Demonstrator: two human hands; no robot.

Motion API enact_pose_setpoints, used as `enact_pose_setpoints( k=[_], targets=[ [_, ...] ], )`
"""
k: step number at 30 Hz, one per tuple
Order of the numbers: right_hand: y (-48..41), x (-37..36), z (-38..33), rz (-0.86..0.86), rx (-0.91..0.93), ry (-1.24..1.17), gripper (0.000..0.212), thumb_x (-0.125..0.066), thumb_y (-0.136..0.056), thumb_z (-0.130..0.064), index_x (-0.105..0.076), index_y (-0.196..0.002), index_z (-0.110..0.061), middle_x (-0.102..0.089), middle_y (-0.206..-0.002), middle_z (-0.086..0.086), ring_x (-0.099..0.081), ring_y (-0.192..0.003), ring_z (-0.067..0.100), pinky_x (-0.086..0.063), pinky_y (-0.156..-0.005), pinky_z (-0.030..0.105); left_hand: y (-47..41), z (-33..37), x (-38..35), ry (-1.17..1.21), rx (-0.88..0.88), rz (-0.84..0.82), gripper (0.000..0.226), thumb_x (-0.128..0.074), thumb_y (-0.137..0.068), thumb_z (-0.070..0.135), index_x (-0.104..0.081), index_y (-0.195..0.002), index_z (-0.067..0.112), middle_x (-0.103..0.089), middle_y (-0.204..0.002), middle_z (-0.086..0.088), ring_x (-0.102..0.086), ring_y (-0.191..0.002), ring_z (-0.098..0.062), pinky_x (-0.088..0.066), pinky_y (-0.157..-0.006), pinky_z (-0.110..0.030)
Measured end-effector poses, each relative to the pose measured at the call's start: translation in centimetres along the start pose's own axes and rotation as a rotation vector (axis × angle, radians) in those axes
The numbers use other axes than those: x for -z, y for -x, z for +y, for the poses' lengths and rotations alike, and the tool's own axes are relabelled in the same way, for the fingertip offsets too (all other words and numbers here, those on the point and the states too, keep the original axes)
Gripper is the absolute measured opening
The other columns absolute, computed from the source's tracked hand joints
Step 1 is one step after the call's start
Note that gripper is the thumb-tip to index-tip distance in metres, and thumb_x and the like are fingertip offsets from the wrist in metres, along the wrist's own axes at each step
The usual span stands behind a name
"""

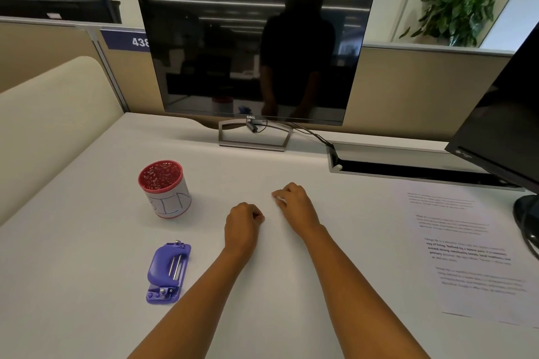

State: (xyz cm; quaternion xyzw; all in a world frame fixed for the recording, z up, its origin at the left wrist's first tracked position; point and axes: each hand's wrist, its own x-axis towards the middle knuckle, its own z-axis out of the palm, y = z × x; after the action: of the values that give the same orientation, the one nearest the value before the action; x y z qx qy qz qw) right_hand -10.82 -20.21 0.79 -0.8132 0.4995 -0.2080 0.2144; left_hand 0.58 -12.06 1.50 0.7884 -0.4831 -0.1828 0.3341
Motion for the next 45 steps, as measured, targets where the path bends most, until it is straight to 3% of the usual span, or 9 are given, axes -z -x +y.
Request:
enact_pose_setpoints(
  k=[9, 22, 25, 29, 32, 34, 36, 41, 45],
  targets=[
    [-1.0, 0.1, -0.4, 0.010, -0.016, 0.059, 0.015, -0.058, -0.088, -0.010, -0.070, -0.096, -0.005, -0.066, -0.101, 0.012, -0.061, -0.092, 0.025, -0.052, -0.081, 0.029, -0.9, -0.3, -0.4, -0.105, -0.021, -0.125, 0.017, -0.053, -0.090, 0.011, -0.065, -0.094, -0.001, -0.062, -0.102, -0.016, -0.056, -0.082, -0.020, -0.048, -0.078, -0.029],
    [-2.7, 0.1, -1.4, -0.202, -0.060, 0.334, 0.026, -0.043, -0.093, -0.002, -0.057, -0.113, 0.003, -0.055, -0.119, 0.021, -0.050, -0.113, 0.031, -0.045, -0.088, 0.033, -1.1, -1.6, 0.7, 0.014, 0.011, -0.099, 0.018, -0.053, -0.090, 0.008, -0.068, -0.098, 0.001, -0.067, -0.105, -0.014, -0.061, -0.095, -0.024, -0.037, -0.076, -0.017],
    [-2.1, 0.0, -1.5, -0.240, -0.028, 0.390, 0.029, -0.039, -0.091, 0.006, -0.051, -0.118, 0.005, -0.051, -0.123, 0.022, -0.047, -0.116, 0.033, -0.035, -0.079, 0.029, -0.9, -1.5, 0.8, 0.027, -0.007, -0.090, 0.016, -0.057, -0.087, 0.008, -0.069, -0.095, 0.001, -0.068, -0.102, -0.014, -0.062, -0.092, -0.024, -0.039, -0.076, -0.017],
    [-1.3, -0.1, -1.3, -0.290, -0.018, 0.358, 0.025, -0.047, -0.085, 0.009, -0.058, -0.106, 0.002, -0.058, -0.108, 0.018, -0.054, -0.104, 0.028, -0.032, -0.074, 0.027, -0.7, -1.8, 1.2, 0.113, 0.041, -0.027, 0.017, -0.058, -0.088, 0.009, -0.069, -0.098, 0.001, -0.069, -0.102, -0.014, -0.061, -0.086, -0.020, -0.043, -0.079, -0.019],
    [-0.9, 0.8, -1.8, -0.372, -0.027, 0.227, 0.019, -0.066, -0.050, 0.000, -0.068, -0.062, -0.015, -0.062, -0.065, 0.001, -0.059, -0.063, 0.012, -0.025, -0.057, 0.023, -0.6, -2.4, 1.7, 0.189, 0.120, 0.021, 0.021, -0.056, -0.089, 0.012, -0.066, -0.105, 0.001, -0.069, -0.104, -0.017, -0.063, -0.087, -0.026, -0.048, -0.085, -0.026],
    [-0.4, 0.9, -1.5, -0.343, -0.113, 0.138, 0.014, -0.063, -0.066, -0.002, -0.063, -0.077, -0.011, -0.057, -0.078, 0.008, -0.058, -0.078, 0.021, -0.027, -0.065, 0.025, -0.5, -2.7, 1.9, 0.209, 0.131, 0.028, 0.020, -0.056, -0.090, 0.011, -0.066, -0.104, 0.001, -0.069, -0.102, -0.018, -0.062, -0.077, -0.023, -0.047, -0.080, -0.024],
    [-0.5, 0.8, -0.2, -0.183, 0.004, 0.173, 0.006, -0.043, -0.091, -0.009, -0.047, -0.088, -0.010, -0.050, -0.094, 0.011, -0.050, -0.091, 0.025, -0.034, -0.073, 0.028, -0.4, -2.8, 2.1, 0.217, 0.126, 0.028, 0.019, -0.057, -0.089, 0.010, -0.067, -0.103, 0.001, -0.069, -0.101, -0.018, -0.058, -0.073, -0.019, -0.045, -0.078, -0.021],
    [0.2, 1.5, 1.0, -0.109, -0.199, -0.369, 0.003, -0.048, -0.092, -0.013, -0.048, -0.092, -0.010, -0.063, -0.110, 0.014, -0.061, -0.101, 0.027, -0.050, -0.091, 0.037, 0.1, -2.5, 1.7, 0.149, 0.046, -0.017, 0.019, -0.061, -0.087, 0.014, -0.069, -0.100, 0.003, -0.069, -0.104, -0.014, -0.058, -0.085, -0.016, -0.043, -0.082, -0.018],
    [0.0, 1.0, 0.9, -0.025, -0.278, -0.484, 0.009, -0.059, -0.086, -0.009, -0.051, -0.083, -0.012, -0.067, -0.101, 0.015, -0.064, -0.093, 0.026, -0.053, -0.084, 0.034, 0.2, -2.0, 1.5, 0.095, -0.016, -0.033, 0.020, -0.066, -0.083, 0.018, -0.071, -0.099, 0.006, -0.067, -0.101, -0.011, -0.058, -0.085, -0.016, -0.045, -0.079, -0.019]
  ],
)
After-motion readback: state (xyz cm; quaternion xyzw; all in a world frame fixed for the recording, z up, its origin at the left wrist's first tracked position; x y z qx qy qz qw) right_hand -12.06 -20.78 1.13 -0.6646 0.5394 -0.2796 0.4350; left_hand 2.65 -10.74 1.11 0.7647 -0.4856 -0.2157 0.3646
